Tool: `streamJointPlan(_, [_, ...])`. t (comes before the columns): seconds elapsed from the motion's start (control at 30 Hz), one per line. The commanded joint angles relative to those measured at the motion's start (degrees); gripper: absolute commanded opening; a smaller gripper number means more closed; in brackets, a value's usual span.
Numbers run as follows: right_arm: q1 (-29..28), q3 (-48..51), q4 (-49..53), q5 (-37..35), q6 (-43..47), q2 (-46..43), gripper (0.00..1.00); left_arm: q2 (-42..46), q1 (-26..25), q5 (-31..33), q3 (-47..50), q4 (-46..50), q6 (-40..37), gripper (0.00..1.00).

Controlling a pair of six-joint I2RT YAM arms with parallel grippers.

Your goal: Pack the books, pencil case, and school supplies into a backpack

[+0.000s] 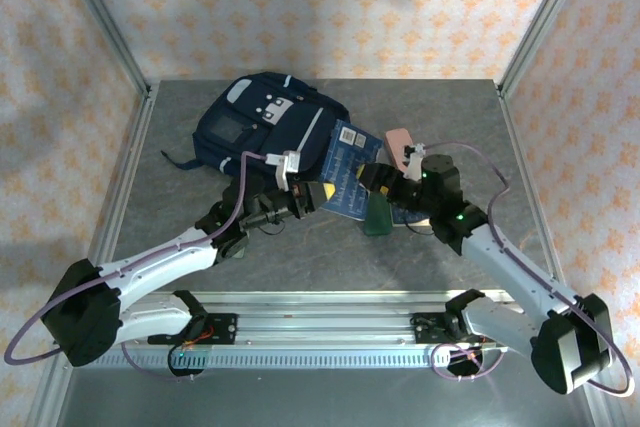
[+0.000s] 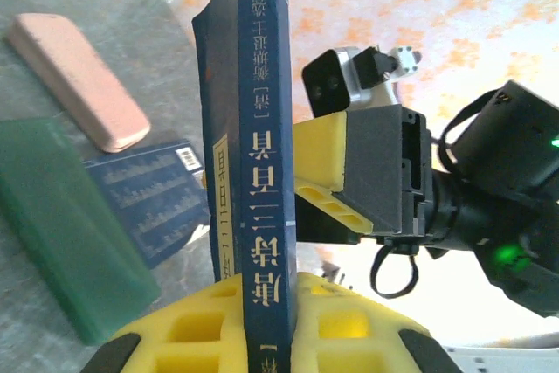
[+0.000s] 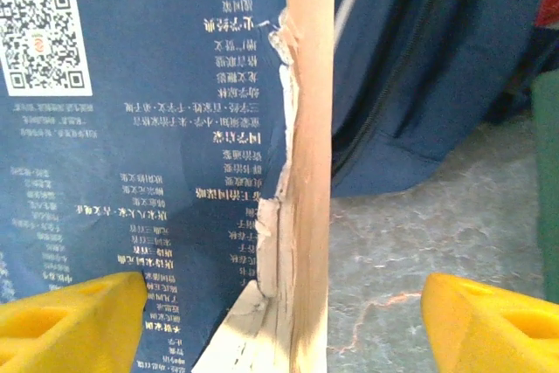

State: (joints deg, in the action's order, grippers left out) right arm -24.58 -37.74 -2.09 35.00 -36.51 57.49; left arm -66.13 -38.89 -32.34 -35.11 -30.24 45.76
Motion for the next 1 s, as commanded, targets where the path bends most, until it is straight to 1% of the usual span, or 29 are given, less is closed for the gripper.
streamJointPlan(0.0, [1.0, 0.8, -6.5, 7.4, 1.5, -2.1, 0.82, 2.6, 0.7, -8.1, 0.3, -13.0, 4.9, 0.0])
streamJointPlan(0.07, [1.3, 1.1, -9.2, 12.0, 1.4, -3.0, 0.82, 2.8, 1.3, -10.1, 0.3, -14.4, 6.2, 0.0])
streamJointPlan(0.2, [1.4, 0.5, -12.3, 18.7, 1.1, -4.9, 0.81, 2.3, 2.8, -13.6, 1.7, -21.6, 11.7, 0.0])
streamJointPlan(0.27, [1.4, 0.0, -13.1, 20.7, 0.8, -5.6, 0.79, 1.4, 3.3, -15.4, 2.0, -24.1, 13.8, 0.0])
streamJointPlan(0.33, [1.4, -0.4, -13.5, 21.9, 0.7, -6.4, 0.75, 0.6, 3.7, -16.1, 2.6, -26.1, 15.3, 0.0])
streamJointPlan(0.4, [1.4, -1.6, -11.8, 21.4, 1.4, -7.3, 0.68, 0.2, 4.1, -16.2, 2.9, -24.7, 14.8, 0.0])
streamJointPlan(0.5, [1.4, -3.9, -6.6, 18.6, 4.6, -8.2, 0.55, 0.1, 4.3, -15.9, 2.8, -20.4, 11.7, 0.0])
streamJointPlan(0.53, [1.4, -4.3, -5.6, 17.5, 5.2, -8.4, 0.47, 0.2, 4.4, -15.6, 2.8, -18.8, 10.7, 0.0])
streamJointPlan(0.57, [1.4, -4.6, -4.6, 16.4, 5.6, -8.5, 0.33, 0.3, 4.4, -15.1, 2.6, -16.7, 9.3, 0.0])
streamJointPlan(0.6, [1.3, -4.9, -3.5, 15.5, 6.3, -8.5, 0.2, 0.5, 4.5, -14.6, 2.4, -14.6, 7.9, 0.02])
streamJointPlan(0.63, [1.4, -5.1, -2.6, 14.5, 7.1, -8.5, 0.13, 0.6, 4.7, -13.9, 2.3, -13.1, 6.9, 0.03])
streamJointPlan(0.67, [1.4, -5.2, -1.3, 13.1, 7.9, -8.4, 0.04, 0.6, 5.1, -13.2, 2.2, -11.5, 5.7, 0.06])
streamJointPlan(0.7, [1.3, -5.2, -0.3, 11.1, 9.5, -8.5, 0.0, 0.8, 5.6, -12.2, 2.2, -10.1, 5.0, 0.15])
streamJointPlan(0.73, [1.4, -4.6, -0.5, 9.5, 10.6, -8.7, 0.0, 1.0, 6.1, -10.9, 2.2, -8.6, 4.5, 0.28])
streamJointPlan(0.77, [1.4, -3.9, -0.5, 7.3, 12.1, -9.1, 0.0, 1.2, 6.9, -9.4, 2.2, -6.8, 4.1, 0.38])
streamJointPlan(0.8, [1.3, -3.4, -0.6, 4.6, 14.1, -9.5, 0.0, 1.3, 8.0, -8.5, 2.2, -5.9, 4.0, 0.45])
streamJointPlan(0.87, [1.1, -2.6, -0.2, -2.0, 18.8, -10.6, 0.0, 1.2, 10.4, -7.0, 2.0, -3.4, 4.2, 0.54])
streamJointPlan(0.9, [0.9, -2.2, -0.2, -6.1, 21.4, -11.1, 0.0, 0.9, 11.7, -6.8, 1.8, -2.6, 4.4, 0.55])
streamJointPlan(0.97, [0.2, -1.3, -1.4, -11.9, 26.8, -12.2, 0.0, 0.2, 13.9, -6.4, 1.2, -0.6, 4.9, 0.56])
